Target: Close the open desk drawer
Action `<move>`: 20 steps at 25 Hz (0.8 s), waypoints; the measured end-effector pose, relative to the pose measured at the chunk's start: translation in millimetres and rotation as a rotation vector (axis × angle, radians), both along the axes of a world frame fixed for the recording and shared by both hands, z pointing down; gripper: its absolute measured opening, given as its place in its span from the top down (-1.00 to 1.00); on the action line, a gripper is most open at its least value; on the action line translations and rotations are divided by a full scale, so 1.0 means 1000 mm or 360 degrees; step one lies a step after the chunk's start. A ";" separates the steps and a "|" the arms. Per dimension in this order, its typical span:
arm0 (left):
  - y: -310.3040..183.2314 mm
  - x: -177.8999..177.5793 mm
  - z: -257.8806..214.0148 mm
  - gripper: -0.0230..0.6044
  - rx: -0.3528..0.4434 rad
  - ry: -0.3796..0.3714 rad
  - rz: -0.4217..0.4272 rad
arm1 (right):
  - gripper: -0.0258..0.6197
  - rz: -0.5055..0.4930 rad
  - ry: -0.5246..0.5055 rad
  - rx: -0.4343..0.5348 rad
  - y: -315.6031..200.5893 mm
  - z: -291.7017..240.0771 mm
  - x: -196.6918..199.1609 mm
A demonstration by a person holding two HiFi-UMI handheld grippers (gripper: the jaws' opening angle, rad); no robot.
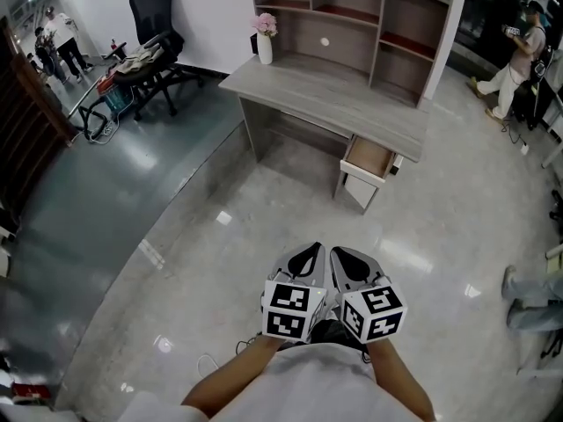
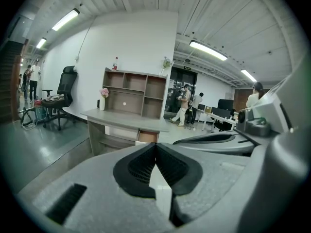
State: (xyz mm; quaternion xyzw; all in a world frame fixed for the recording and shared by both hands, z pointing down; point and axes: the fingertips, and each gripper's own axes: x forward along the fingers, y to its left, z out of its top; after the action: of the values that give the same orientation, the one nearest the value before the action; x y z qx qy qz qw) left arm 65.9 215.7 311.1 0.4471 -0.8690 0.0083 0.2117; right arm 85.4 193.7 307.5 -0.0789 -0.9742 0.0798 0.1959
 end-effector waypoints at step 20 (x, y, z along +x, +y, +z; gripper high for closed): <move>-0.070 -0.171 0.024 0.91 -0.0110 0.0039 -0.0018 | 0.92 -0.0002 0.0013 -0.0113 -0.073 0.024 -0.179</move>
State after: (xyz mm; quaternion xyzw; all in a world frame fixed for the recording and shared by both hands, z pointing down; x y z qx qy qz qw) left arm -105.0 145.6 335.3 0.4348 -0.8680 0.0316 0.2376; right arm -93.2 121.1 331.2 -0.0861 -0.9699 0.1145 0.1969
